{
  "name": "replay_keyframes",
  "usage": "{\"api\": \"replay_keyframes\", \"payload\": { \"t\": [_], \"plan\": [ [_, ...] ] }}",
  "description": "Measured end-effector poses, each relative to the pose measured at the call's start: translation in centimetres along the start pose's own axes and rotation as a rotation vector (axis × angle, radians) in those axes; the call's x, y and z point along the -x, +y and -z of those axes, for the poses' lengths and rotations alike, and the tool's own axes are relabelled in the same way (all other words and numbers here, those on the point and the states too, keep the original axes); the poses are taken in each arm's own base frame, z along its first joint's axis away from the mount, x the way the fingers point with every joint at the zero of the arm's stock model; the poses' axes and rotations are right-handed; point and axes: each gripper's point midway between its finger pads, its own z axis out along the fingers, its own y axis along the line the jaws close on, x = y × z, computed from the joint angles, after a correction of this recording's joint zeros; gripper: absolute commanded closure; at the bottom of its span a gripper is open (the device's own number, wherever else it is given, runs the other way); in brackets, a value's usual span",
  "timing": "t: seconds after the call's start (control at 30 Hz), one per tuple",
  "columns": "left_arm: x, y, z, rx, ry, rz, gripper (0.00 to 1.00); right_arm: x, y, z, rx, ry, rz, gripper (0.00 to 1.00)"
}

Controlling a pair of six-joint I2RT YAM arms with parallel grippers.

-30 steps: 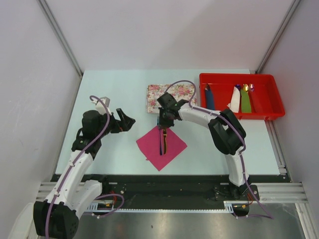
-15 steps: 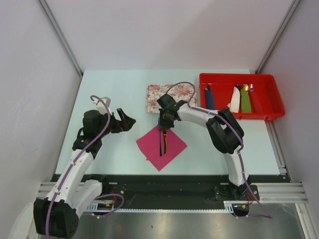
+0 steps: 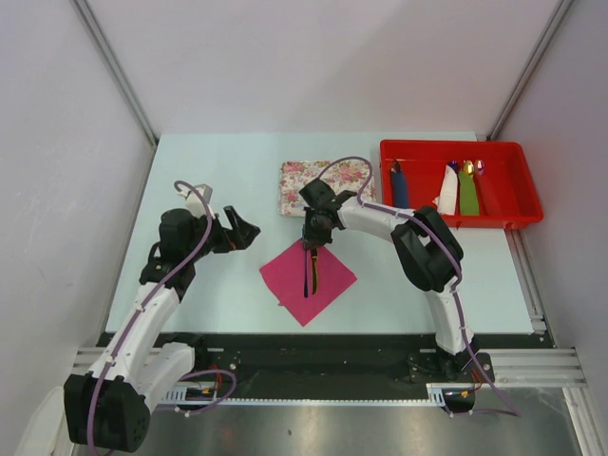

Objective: Place the utensils on the paper napkin and roll it up

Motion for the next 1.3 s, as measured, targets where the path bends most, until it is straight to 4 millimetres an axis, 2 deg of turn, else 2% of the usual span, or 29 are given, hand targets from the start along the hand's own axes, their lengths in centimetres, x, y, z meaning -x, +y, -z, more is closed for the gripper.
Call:
{"api": "replay_keyframes", "payload": {
  "t": [0.27, 0.5, 0.7, 0.83, 0.87, 0.93, 1.0, 1.17, 1.23, 1.3],
  "plan": [
    [-0.1, 0.0, -0.1, -0.002, 0.004, -0.003, 0.0, 0.3, -0.2, -0.4, -0.005, 0.002, -0.009, 0.88],
    [-0.1, 0.2, -0.4, -0.001, 0.008, -0.005, 0.0, 0.3, -0.2, -0.3, -0.004, 0.005, -0.011, 0.73],
    [-0.2, 0.2, -0.4, 0.0, 0.01, -0.006, 0.0, 0.4, -0.1, -0.3, -0.003, 0.005, -0.011, 0.72],
    [-0.2, 0.3, -0.4, -0.001, 0.01, -0.036, 0.0, 0.4, 0.2, 0.0, 0.006, 0.009, -0.005, 0.63],
    [-0.1, 0.4, -0.4, -0.002, 0.009, -0.054, 0.0, 0.5, 0.4, 0.2, 0.014, 0.006, 0.0, 0.58],
    [-0.1, 0.3, -0.2, -0.012, 0.008, -0.114, 0.0, 0.7, 1.0, 1.0, 0.044, 0.003, 0.022, 0.52],
    [0.0, 0.2, 0.4, -0.026, 0.003, -0.205, 0.0, 1.3, 2.0, 2.6, 0.09, -0.025, 0.056, 0.41],
    [2.1, -0.9, 2.7, -0.064, -0.104, -0.496, 0.0, 3.6, 4.4, 8.8, 0.27, -0.158, 0.192, 0.07],
    [2.6, -1.9, 3.7, -0.107, -0.129, -0.626, 0.0, 4.4, 4.8, 11.6, 0.355, -0.196, 0.256, 0.0],
    [2.3, -3.1, 4.5, -0.182, -0.106, -0.753, 0.0, 4.8, 4.3, 13.5, 0.43, -0.216, 0.315, 0.0]
  ]
}}
